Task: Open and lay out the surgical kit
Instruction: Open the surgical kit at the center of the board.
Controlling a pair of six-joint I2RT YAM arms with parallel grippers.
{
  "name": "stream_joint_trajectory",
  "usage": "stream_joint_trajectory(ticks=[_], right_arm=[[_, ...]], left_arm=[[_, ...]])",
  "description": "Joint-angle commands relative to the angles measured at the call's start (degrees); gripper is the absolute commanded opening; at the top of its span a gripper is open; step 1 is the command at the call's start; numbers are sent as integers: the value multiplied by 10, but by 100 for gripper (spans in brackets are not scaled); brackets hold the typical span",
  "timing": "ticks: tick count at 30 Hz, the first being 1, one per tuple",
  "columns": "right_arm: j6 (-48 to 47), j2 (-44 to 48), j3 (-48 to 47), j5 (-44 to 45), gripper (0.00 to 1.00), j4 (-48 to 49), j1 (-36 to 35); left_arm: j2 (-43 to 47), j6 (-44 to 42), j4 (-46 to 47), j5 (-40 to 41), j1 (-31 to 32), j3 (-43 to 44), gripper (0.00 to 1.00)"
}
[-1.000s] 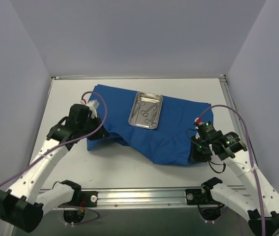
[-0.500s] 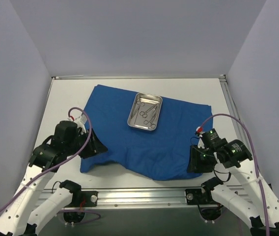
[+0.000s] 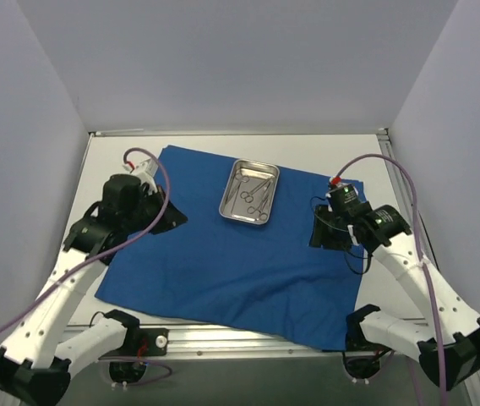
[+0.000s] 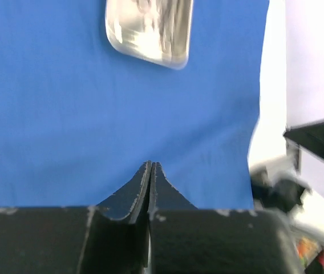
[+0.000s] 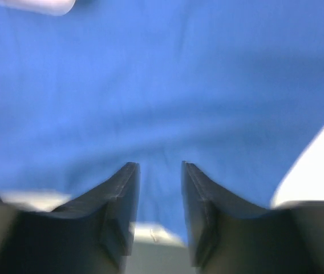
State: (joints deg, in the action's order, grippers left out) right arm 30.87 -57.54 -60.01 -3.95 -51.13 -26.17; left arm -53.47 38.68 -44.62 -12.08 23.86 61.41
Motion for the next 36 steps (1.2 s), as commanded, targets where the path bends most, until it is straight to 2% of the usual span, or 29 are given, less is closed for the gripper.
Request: stream_joint_trajectory(ticks=[1,3,4,5,6,8,12,15,19,22,24,36], right_arm=[[-1,-77,-27,89,33,147,33],[-30,-134,-51,74,18,186,66],[-36,-150,-56,71,3,223,107],[-41,-167,-60,60,0,241,128],[-43,-184,-65,52,0,260,147],[-47,-235,-71,27,0,303,186],[-46,-305,-71,44,0,366,223],[-55,-370,-77,67,0,393,241],[-63,-419,-87,70,0,414,256],[-63,-450,-90,53,0,425,259],[-62,-469,-92,50,0,427,259],[-57,-542,-113,46,0,436,274]], left_arm=[[-154,-54,159,61,-15,67,2],[-254,-55,228,29,-50,123,2],[-288,-55,251,22,-63,140,2],[-318,-59,268,10,-87,187,2],[-377,-71,279,11,-95,208,2],[-431,-104,301,11,-111,265,2],[-572,-114,328,-30,-148,347,2],[-626,-104,356,-51,-164,384,2],[-677,-106,339,-21,-168,431,2],[-740,-105,291,-22,-171,482,2],[-783,-97,226,-4,-172,540,2],[-918,-62,162,-61,-181,638,2]])
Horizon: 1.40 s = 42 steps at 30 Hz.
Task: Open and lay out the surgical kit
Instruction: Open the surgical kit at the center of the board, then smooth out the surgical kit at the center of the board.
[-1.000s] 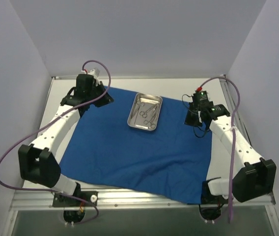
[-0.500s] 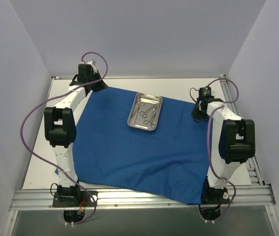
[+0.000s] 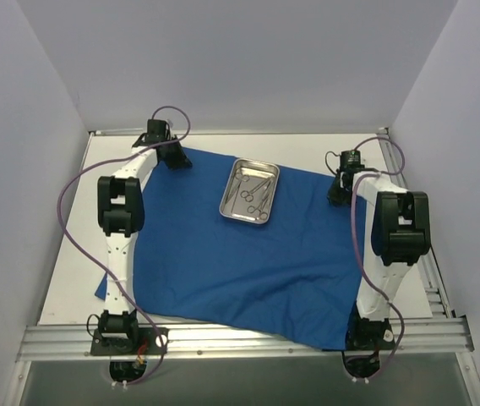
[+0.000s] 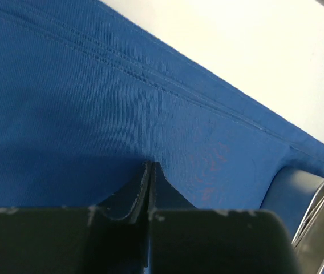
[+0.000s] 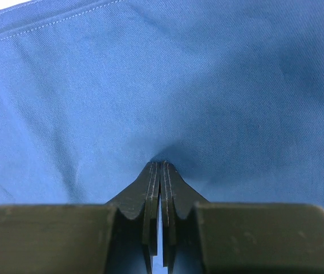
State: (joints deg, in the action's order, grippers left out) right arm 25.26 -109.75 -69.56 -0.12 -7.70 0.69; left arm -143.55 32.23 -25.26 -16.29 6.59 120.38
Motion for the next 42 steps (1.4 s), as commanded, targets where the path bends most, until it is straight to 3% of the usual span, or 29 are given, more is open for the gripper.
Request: stream_joint_trajectory(ticks=[1,6,18,28,37,42], right_arm=[[1,-23,-19,7,0,2,6],[6,-49,-31,7,0,0,7],[-6,-135,-108,11,0,-15,39],[-31,-212,-209,-50,0,-35,37],[-32,-252,-268,-33,0,-68,39],[-6,-209,-199,-44,0,-36,41]], left_arm=[[-26,-1,-52,-16,-9,62,2],[-110,-21,-125,-31,-11,170,2],[-221,14,-140,-97,-25,354,2],[-266,73,-54,-145,-50,391,2],[-267,100,6,-153,-63,397,2],[-214,102,69,-168,-74,345,2]])
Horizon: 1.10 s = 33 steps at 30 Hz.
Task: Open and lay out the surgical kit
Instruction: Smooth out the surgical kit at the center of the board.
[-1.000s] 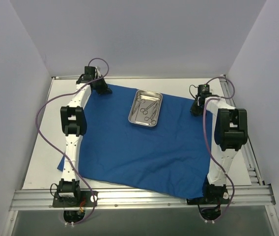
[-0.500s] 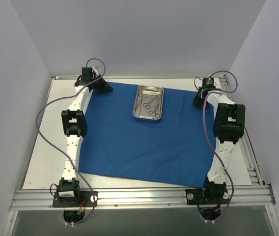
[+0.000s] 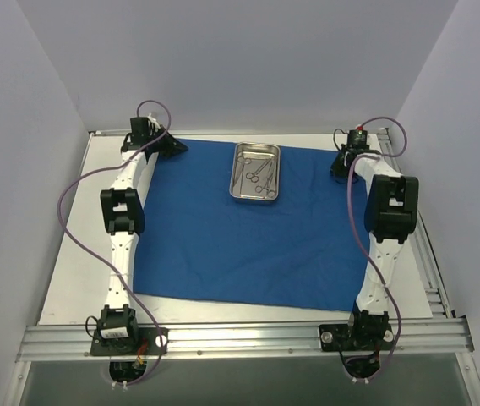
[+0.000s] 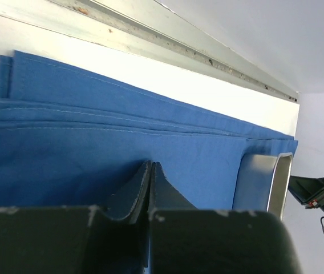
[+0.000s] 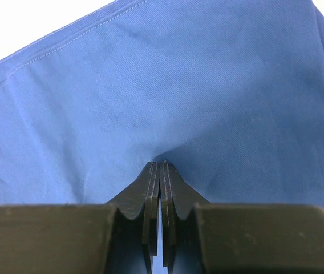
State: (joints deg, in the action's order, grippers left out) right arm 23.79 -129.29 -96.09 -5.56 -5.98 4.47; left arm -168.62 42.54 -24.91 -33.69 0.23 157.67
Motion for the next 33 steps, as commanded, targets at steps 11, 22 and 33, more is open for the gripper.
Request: stream_joint_trajectory(ticks=[11,22,33], right_arm=[[2,15,96,-2,0,-24,14],[-25,83,75,42,27,-24,-31],[-18,197,148,-12,6,-48,-106]], left_arm=[[171,-20,101,13,20,-102,3],[315,-78,78,90,33,-317,3],[390,-101,49,101,36,-461,2]])
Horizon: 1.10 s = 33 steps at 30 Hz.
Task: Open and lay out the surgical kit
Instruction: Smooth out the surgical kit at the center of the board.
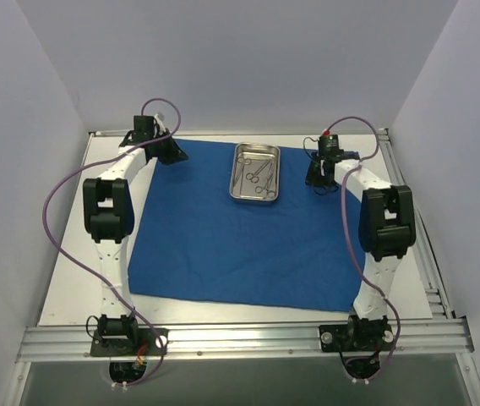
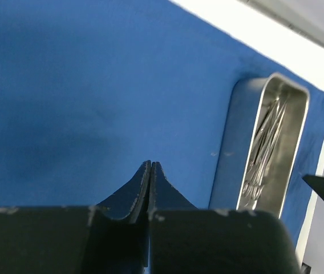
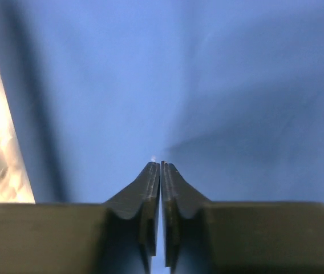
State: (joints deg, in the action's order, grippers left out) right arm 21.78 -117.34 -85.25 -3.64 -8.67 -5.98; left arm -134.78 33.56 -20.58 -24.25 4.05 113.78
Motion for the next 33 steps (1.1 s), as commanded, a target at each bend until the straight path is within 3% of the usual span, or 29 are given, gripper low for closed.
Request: stream_joint_trajectory(ticks=[1,7,13,18,27,33], right_arm=[[6,109,83,-41,2,-11,-2],[12,242,226,-112,0,17,-8],[41,305,326,-163,0,-18,-39],[84,345,424,-138,0,-20,-45],[116,358,444,-29,0,-75,-45],[67,405,341,-70,0,-96,-68]], left_arm=[[51,-4,10,-3,-10,-40,2],[17,-4,10,-11,-20,-53,2],[-15,2,6,-19,-21,-42,2],[-12,7,17,-14,-21,-55,2],[8,14,39,-26,-19,-74,2],[105,14,68,0,-7,-132,2]])
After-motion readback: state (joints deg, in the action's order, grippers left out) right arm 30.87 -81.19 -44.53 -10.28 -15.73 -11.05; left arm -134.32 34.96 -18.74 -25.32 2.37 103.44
